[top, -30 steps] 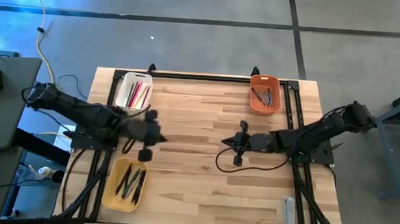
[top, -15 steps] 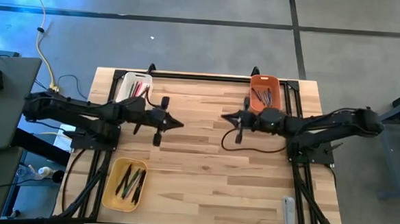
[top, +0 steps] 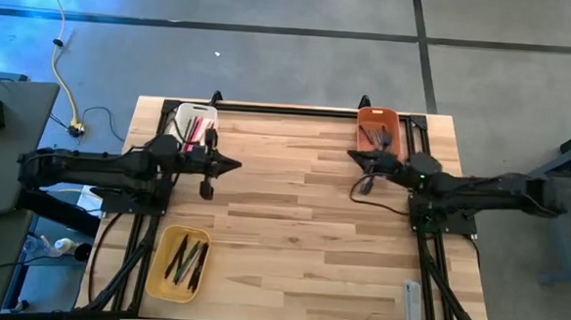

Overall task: Sort crayons/erasers/pens/pencils in bins
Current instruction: Return to Home Position

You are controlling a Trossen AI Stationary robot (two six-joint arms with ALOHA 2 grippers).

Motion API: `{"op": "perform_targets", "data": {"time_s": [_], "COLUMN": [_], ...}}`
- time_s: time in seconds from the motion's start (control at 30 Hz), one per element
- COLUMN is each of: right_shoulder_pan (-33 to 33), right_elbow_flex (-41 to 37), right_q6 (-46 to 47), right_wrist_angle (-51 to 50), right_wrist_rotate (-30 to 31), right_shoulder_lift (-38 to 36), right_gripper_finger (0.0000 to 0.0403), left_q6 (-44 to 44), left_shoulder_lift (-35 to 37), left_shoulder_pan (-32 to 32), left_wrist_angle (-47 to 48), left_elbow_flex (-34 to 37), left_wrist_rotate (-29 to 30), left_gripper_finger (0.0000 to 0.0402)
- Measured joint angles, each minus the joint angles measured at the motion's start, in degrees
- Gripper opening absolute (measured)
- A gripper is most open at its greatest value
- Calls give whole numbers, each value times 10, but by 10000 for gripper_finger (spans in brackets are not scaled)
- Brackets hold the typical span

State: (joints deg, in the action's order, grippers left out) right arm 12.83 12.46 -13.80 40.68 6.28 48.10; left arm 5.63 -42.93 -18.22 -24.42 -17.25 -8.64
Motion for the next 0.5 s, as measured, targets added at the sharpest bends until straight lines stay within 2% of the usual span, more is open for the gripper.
{"op": "perform_targets", "data": {"time_s": [0.3,0.5], "right_shoulder_pan": [35,51], "right_elbow_flex": [-51,-51], "right_q6": [17,8], "right_wrist_angle": [-213,-339], "right_wrist_rotate": [-1,-1], "right_shoulder_lift": [-288,-436], "right_gripper_finger": [0,0], "left_q6": [-24,-35], "left_shoulder_lift": [108,179], "left_shoulder_pan": [-42,-58], "left_wrist_angle": [9,11], "left_elbow_flex": [63,96], "left_wrist_rotate": [3,3], "left_gripper_finger": [0,0]}}
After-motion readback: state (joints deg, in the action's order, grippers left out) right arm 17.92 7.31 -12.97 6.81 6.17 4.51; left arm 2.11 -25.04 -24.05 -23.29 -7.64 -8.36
